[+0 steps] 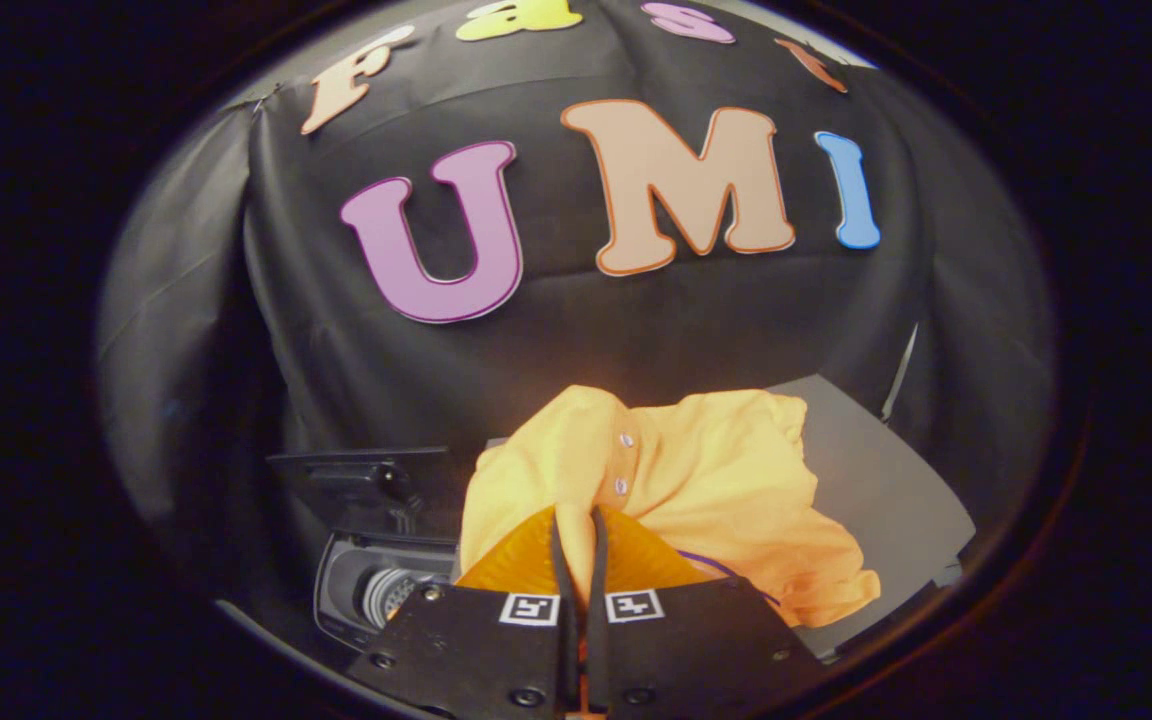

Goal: Put the clothes into the washing machine and then close the washing machine lid.

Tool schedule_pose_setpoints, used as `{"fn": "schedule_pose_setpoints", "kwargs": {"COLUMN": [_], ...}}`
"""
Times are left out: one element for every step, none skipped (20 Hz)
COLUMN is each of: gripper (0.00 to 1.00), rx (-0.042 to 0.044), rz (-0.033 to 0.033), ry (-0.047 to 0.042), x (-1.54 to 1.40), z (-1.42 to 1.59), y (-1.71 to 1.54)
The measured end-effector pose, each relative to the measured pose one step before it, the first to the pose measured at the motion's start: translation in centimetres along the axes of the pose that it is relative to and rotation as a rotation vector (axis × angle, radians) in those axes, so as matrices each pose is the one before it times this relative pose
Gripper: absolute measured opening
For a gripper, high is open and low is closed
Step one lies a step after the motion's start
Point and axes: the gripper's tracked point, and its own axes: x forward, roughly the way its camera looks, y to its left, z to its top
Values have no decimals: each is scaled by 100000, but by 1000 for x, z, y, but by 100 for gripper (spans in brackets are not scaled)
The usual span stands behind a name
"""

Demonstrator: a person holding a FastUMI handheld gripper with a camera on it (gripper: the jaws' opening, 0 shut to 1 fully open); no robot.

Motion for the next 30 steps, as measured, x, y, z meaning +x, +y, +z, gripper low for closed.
{"fn": "schedule_pose_setpoints", "kwargs": {"gripper": [3,3,3,3,3,3,3,3,3,3,3,3,3,3,3,3,3,3,3,3,3,3,3,3,3,3,3,3,3,3], "rx": [201,-367,-353,-348,-734,-400,-162,-813,-1083,-1343,-910,-84,288,1009,873,756,447,88,-535,-1307,-1780,-769,1631,2275,2322,853,-574,-1878,-2402,-1451], "rz": [1839,1803,1894,2198,2507,1869,2069,2091,1568,1337,1322,1424,1400,1321,1163,1173,712,495,563,-475,-631,895,2056,2409,1498,494,60,-893,-1303,-1340], "ry": [195,365,-190,601,1021,758,511,697,-272,-53,432,-151,594,-356,459,1039,908,1335,1018,1194,369,1239,666,1457,914,837,770,153,1104,556], "x": [50,-53,74,337,100,220,380,275,368,341,368,540,518,591,585,718,713,926,822,718,884,552,761,1106,1243,1176,977,814,524,530], "z": [-200,-269,-146,-360,-397,-253,-268,-426,-168,-153,-325,-322,-380,-219,-400,-737,-522,-775,-661,-779,-661,-717,-750,-813,-698,-1119,-655,-678,-517,-541], "y": [1469,1531,1567,1657,1769,1587,1325,1607,1417,1176,1067,852,821,847,860,435,605,334,362,196,50,615,489,712,745,582,202,-101,-88,-175]}}
